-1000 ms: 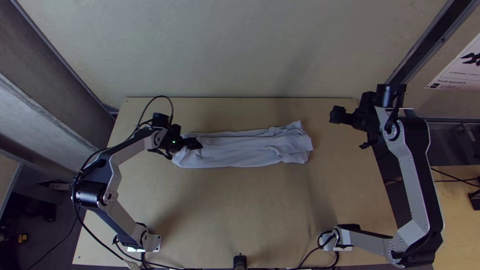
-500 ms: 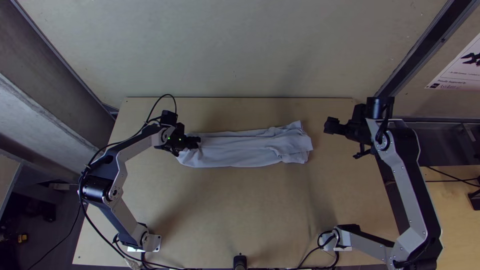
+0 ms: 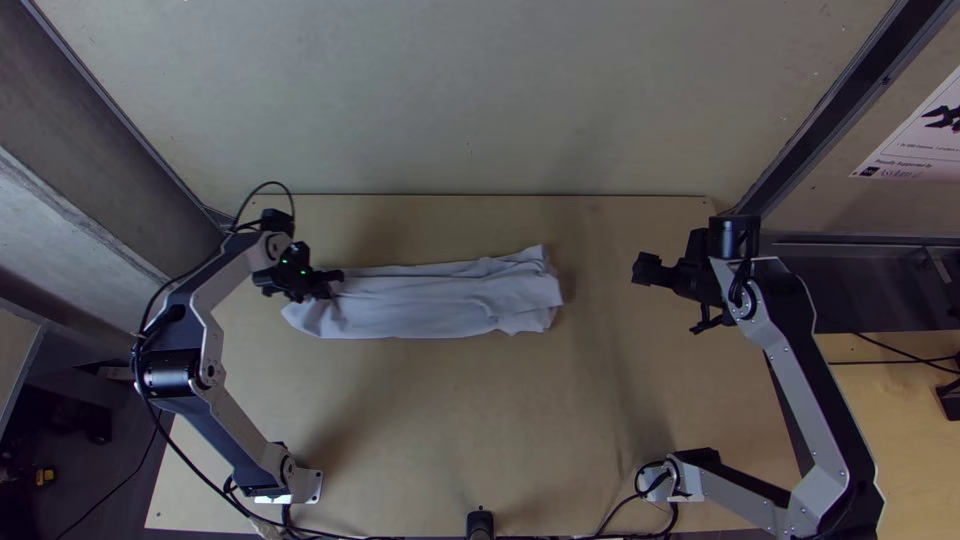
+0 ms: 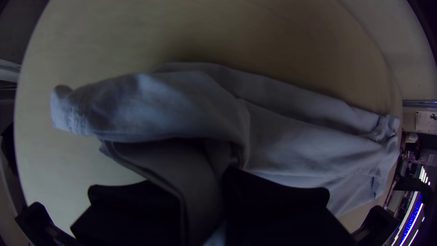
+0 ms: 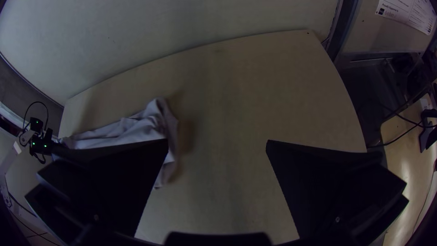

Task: Fold the t-shirt

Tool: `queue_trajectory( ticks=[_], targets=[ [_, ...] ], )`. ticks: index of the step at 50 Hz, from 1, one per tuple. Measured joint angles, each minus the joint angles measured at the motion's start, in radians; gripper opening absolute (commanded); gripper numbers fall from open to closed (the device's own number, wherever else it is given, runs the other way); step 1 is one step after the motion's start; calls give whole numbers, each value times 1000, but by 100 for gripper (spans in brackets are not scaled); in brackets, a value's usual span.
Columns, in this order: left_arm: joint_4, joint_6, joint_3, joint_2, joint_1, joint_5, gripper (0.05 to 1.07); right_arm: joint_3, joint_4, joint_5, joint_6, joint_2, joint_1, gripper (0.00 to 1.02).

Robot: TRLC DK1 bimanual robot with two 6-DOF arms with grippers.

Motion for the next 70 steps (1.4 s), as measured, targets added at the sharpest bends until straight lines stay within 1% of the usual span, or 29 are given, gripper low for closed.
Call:
queue_trajectory(
  ticks=[11,14,17,20,25,31,37,47,55,70],
  targets=[
    [-44,150,66,0,146,-68,8,-39,15,0,0,-23,-1,99],
    [-45,189,82,0,179,-100,8,-43,18,0,0,-27,-2,99],
    [-47,227,96,0,200,-158,8,-49,22,0,0,-32,-2,99],
    [-48,260,106,0,212,-214,8,-56,22,0,0,-36,-3,99],
    [-60,292,119,-7,213,-248,8,-68,26,0,1,-41,-6,99],
    [-78,307,121,-47,160,-302,8,-77,28,0,4,-43,-10,99],
    [-143,307,145,-92,64,-365,8,-81,31,0,8,-44,-10,99],
    [-253,278,230,-115,-78,-405,8,-98,37,0,11,-73,-28,99],
    [-352,217,331,-112,-163,-421,8,-111,38,0,11,-91,-49,99],
    [-462,92,474,-30,-369,-439,8,-145,48,0,11,-112,-77,99]
  ],
)
